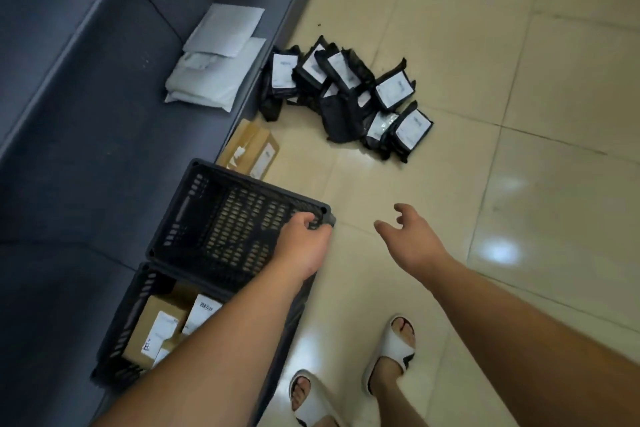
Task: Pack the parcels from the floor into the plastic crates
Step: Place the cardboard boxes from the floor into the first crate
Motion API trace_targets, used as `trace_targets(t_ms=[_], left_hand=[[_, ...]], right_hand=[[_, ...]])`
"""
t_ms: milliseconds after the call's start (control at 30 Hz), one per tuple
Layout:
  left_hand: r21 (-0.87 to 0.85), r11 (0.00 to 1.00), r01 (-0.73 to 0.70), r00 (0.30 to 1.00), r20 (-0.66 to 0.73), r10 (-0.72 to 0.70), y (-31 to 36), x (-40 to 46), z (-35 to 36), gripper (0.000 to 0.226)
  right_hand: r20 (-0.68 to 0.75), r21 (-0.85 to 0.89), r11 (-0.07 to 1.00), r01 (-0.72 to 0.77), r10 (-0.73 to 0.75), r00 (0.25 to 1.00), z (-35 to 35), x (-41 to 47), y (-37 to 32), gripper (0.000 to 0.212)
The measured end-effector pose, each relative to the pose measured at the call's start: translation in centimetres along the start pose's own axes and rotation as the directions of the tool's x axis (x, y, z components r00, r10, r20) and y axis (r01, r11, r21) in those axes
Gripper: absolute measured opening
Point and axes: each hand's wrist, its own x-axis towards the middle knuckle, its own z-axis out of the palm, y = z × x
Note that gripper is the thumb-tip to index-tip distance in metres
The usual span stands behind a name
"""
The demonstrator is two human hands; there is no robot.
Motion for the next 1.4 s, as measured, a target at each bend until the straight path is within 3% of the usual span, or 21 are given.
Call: trace_targets(t_ms=[400,700,1100,1333,1400], left_hand=[[0.060,0.997,-0.058,0.989,0.141,0.049,12.8,2.9,13.0,0.054],[0.159,0.981,-0.111,0.968,0.240,0.071,21.8,8.7,18.0,0.055],[0.117,0.987,-0.112,0.966,0.247,0.080,32.5,16.7,15.8,0.052],[0.043,0.999,-0.004,0.990,0.139,-0.002,34.2,21.8,12.1,0.027],[0.013,0.999,0.029,0.994,0.101,-0.030,34.1,23.5,10.7,0.041]], right_hand=[[-0.104,0.218,0.962,-0.166,0.192,0.976,-12.3,6.8,6.4,0.065],[-0.174,0.292,0.928,-0.230,0.288,0.942,-18.4,13.8,5.4,0.064],[-0.199,0.258,0.935,-0.242,0.297,0.934,-25.2,22.2,-2.3,0.062],[-0.120,0.110,0.981,-0.162,0.175,0.977,-25.6,29.0,-8.5,0.061],[-0.071,0.045,0.990,-0.130,0.133,0.989,-25.3,31.0,-10.4,0.061]])
